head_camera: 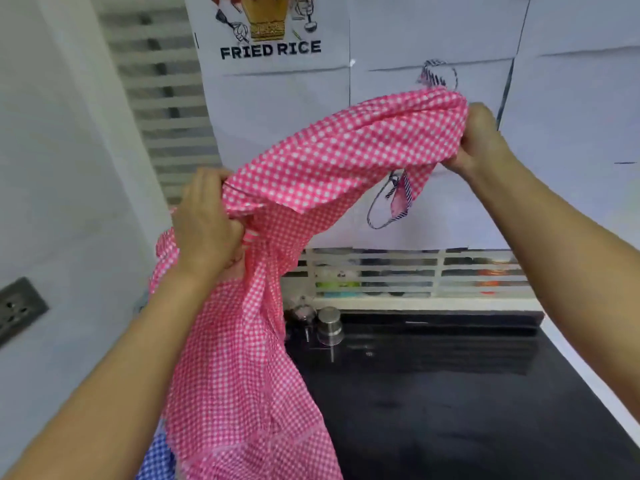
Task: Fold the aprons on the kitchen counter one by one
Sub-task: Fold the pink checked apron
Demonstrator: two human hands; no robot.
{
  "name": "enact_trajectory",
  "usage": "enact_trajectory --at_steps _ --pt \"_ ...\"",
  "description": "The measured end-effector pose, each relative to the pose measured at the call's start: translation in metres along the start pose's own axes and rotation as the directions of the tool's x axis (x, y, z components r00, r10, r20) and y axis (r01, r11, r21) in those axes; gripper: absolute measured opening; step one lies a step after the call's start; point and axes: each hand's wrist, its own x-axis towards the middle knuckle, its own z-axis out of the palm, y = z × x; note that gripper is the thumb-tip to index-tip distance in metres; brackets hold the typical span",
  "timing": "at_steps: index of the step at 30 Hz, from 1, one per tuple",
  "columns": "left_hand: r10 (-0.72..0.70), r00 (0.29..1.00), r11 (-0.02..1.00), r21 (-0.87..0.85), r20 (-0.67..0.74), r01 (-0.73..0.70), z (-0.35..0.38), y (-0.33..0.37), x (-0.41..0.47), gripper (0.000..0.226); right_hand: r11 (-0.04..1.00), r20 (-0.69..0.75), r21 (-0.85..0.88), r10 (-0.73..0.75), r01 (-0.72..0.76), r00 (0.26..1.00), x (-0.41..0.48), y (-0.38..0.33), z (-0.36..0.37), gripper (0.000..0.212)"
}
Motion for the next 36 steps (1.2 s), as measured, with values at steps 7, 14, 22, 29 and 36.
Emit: enact_trajectory --at_steps 7,14,22,29,36 --pt "0.276 0.748 0.947 -0.039 0.604 -0.318 0.091 0.017 -0.160 0.073 0.286 -0.016 -0.958 -0.001 -0.015 1.000 -0.030 0.008 -0.131 0.028" --pt "0.028 0.262 0.981 0.025 0.965 -0.194 0.162 0.008 -0.306 0.033 -0.327 -0.152 -0.941 0.182 -0.086 0.971 -0.104 0.075 -0.289 0.025" --pt "-0.054 -0.440 0.933 -0.112 0.896 -0.343 0.215 0.067 -0.332 0.025 -0.235 -0.358 -0.893 -0.146 -0.384 0.922 -0.165 0.113 -0.440 0.017" --pt "0.123 -0.108 0.986 -0.109 0.987 0.128 0.274 0.131 -0.307 0.015 0.528 -0.973 -0.158 0.061 -0.835 0.222 -0.248 0.145 -0.484 0.006" --pt "0.185 0.065 0.983 -0.183 0.981 -0.024 0.303 0.189 -0.340 0.079 0.676 -0.720 0.294 0.622 -0.676 0.308 -0.263 0.170 -0.430 0.019"
